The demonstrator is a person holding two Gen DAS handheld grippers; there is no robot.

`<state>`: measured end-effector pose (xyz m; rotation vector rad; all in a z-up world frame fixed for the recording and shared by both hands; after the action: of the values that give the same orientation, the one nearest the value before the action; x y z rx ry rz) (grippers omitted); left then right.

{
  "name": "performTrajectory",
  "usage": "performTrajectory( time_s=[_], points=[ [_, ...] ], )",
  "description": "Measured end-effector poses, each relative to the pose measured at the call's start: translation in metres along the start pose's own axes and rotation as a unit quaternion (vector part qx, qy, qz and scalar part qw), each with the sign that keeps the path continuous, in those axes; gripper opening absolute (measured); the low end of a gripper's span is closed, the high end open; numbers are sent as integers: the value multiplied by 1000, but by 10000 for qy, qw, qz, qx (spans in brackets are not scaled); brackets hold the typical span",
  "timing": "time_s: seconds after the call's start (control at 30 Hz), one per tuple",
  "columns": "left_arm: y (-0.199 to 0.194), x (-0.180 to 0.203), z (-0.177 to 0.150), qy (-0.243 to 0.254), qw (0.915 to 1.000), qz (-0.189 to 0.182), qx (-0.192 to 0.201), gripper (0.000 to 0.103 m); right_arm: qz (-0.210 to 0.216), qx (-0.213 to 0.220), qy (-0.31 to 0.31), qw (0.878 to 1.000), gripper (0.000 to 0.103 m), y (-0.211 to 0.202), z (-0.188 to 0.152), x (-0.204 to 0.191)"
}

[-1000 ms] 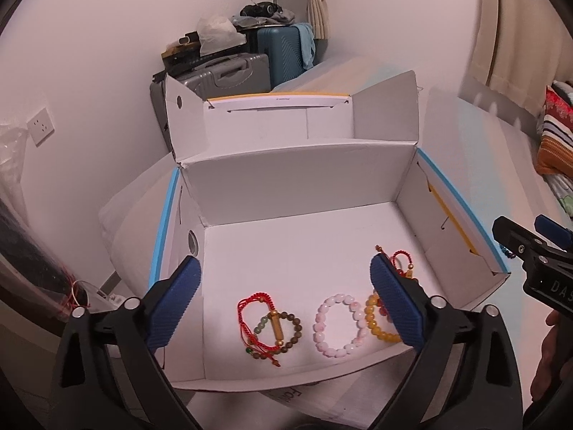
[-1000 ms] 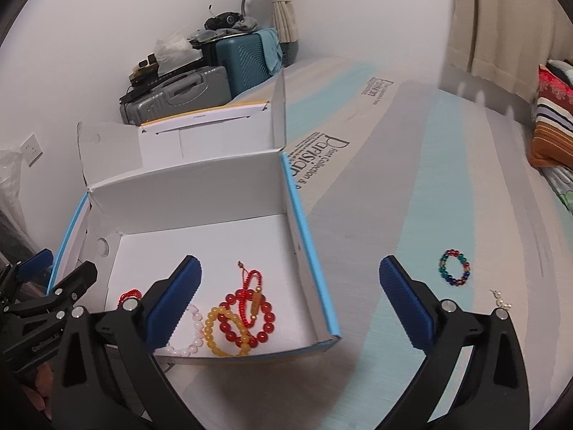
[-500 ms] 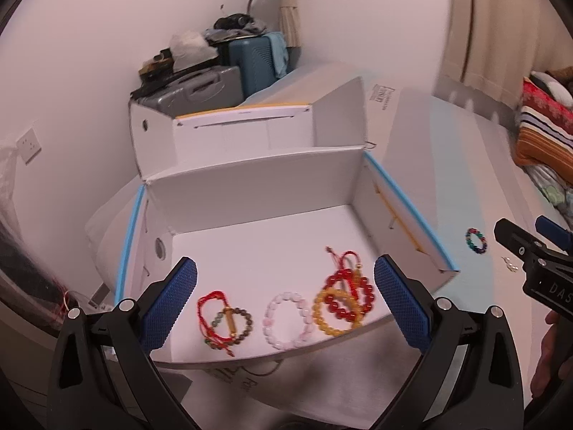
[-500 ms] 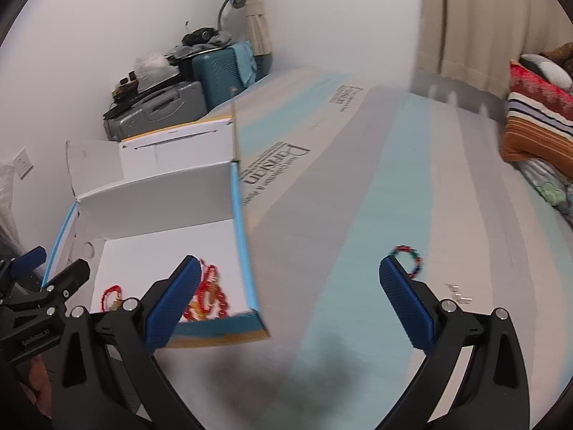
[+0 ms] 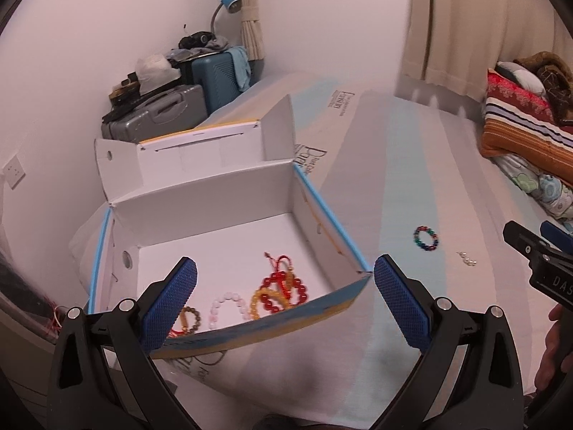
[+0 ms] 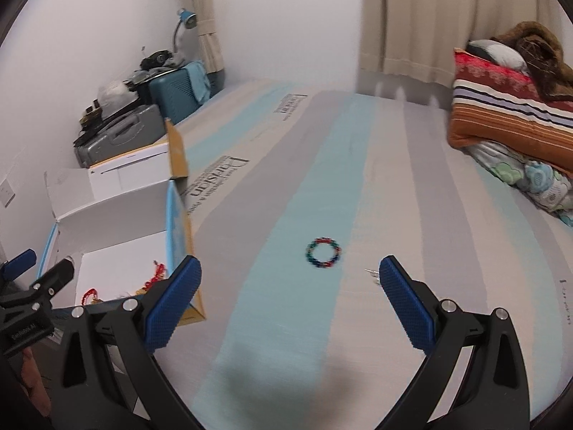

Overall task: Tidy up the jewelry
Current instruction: 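Move both open tools back over the glass bead bracelet and pearls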

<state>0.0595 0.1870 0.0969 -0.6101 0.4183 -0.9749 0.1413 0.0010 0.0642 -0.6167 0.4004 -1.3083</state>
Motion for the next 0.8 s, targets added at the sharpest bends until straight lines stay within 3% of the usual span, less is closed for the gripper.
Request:
performTrajectory(
  time_s=[0.4,0.63,0.8],
  points=[
    [31,80,3,242,9986,-469,-98,97,-255,-342,536,9977,96,17,-13,79],
    [77,145,-2,527,9949,-819,-263,97,-242,-447,997,9937,96,52,-30,130],
    [115,178,-8,596,9925,-985,-401,97,-472,-541,902,9933,95,86,-44,155]
  ],
)
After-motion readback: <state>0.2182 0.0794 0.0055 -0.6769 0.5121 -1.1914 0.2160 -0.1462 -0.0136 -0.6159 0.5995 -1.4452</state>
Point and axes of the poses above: each gripper's, at about its wrist camera, not at the fingertips, and y roughly the way its jaws point, x to its right, z to its top, the point moved 8 cm from there along y, roughly the way its jaws point, and after that the axes turned 2 degrees about x, right-handed, at the moved point
